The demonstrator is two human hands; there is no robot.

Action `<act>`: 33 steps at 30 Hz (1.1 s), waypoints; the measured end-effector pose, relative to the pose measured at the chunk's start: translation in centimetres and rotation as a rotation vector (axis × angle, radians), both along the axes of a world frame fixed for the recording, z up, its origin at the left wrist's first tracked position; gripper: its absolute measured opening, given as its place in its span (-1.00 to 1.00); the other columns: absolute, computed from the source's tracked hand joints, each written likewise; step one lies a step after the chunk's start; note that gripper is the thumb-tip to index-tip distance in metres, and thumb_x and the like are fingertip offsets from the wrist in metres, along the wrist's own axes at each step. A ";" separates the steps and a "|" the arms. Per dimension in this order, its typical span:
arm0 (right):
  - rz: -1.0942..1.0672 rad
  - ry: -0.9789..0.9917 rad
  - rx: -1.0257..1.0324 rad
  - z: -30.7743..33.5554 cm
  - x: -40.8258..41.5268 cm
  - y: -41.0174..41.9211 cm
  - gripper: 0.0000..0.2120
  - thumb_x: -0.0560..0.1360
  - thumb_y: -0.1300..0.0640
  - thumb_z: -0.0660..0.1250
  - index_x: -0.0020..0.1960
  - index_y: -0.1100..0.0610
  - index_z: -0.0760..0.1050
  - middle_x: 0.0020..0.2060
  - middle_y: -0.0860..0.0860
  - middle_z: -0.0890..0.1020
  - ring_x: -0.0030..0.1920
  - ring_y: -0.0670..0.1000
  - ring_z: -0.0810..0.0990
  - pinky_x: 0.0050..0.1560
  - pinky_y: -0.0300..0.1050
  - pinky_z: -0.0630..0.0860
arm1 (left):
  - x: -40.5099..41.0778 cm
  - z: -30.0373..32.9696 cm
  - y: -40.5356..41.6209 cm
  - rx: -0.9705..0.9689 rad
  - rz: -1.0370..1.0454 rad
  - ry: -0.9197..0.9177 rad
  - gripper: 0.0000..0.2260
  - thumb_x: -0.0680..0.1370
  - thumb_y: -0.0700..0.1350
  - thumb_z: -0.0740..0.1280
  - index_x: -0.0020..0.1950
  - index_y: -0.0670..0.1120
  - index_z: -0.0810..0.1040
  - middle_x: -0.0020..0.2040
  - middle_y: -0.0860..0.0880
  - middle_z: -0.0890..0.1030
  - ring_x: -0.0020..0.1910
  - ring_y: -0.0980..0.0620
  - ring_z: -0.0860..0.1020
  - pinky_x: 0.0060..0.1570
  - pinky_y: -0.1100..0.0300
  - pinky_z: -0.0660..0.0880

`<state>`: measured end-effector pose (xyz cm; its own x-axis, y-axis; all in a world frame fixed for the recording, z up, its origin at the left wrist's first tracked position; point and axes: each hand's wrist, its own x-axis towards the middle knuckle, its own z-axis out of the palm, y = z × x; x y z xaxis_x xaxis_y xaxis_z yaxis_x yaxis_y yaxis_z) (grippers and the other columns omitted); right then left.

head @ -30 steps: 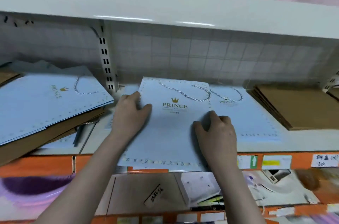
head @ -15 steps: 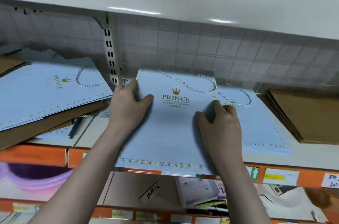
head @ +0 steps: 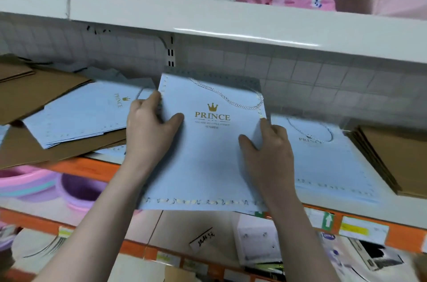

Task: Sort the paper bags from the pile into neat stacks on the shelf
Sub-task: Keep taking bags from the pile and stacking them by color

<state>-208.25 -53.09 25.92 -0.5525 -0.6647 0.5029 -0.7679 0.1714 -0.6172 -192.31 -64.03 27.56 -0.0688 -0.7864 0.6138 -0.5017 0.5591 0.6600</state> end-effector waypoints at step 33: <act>0.080 -0.381 0.036 1.1 -5.6 -4.4 -0.53 0.47 0.09 0.35 0.34 0.19 0.40 0.24 0.07 0.46 0.15 0.07 0.46 0.04 -0.19 0.29 | -3.8 0.4 -5.2 0.319 -0.116 -0.079 -0.69 0.42 -0.10 0.46 0.04 -0.25 0.51 0.06 -0.19 0.56 0.07 -0.16 0.52 -0.03 0.13 0.41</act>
<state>-213.86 -57.53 27.05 -0.6411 -0.7266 0.2472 -0.4967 0.1473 -0.8553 -196.10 -69.27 27.92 -0.2067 -0.9221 0.3273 -0.5034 0.3870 0.7725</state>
